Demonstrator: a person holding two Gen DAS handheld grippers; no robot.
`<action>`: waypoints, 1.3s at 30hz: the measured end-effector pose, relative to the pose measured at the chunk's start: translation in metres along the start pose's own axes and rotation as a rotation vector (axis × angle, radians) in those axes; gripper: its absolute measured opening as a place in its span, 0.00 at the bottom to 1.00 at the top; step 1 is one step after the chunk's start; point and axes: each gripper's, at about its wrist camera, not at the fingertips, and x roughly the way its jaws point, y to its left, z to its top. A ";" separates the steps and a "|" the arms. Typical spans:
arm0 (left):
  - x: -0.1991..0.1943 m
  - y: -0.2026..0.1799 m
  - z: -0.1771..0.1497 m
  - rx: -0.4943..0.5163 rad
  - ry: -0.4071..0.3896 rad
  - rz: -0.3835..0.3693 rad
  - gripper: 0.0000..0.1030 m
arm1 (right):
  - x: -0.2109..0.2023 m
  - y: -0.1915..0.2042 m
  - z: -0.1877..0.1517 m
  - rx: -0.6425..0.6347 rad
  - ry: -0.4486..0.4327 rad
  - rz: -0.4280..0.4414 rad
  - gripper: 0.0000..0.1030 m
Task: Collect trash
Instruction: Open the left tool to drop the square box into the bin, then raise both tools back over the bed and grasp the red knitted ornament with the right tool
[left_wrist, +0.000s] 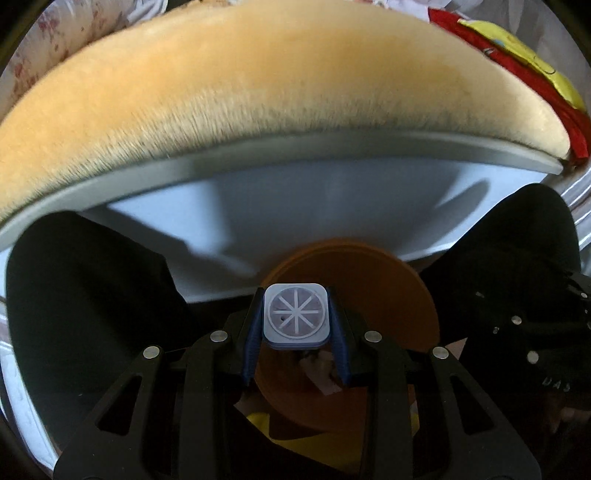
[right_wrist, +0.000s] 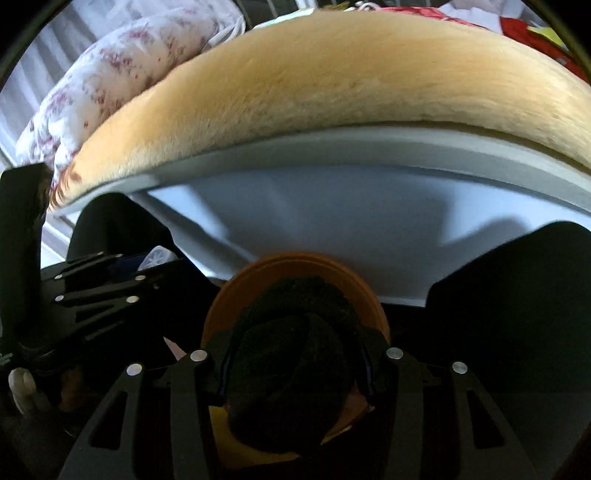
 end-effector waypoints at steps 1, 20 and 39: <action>0.002 0.000 -0.001 -0.001 0.006 0.000 0.30 | 0.003 0.002 0.000 -0.007 0.010 -0.007 0.48; 0.009 0.002 0.003 -0.025 0.036 0.031 0.70 | 0.008 0.013 0.001 -0.032 -0.005 -0.068 0.67; -0.036 0.005 0.016 -0.010 -0.105 0.006 0.70 | -0.062 0.003 0.027 -0.052 -0.157 -0.055 0.72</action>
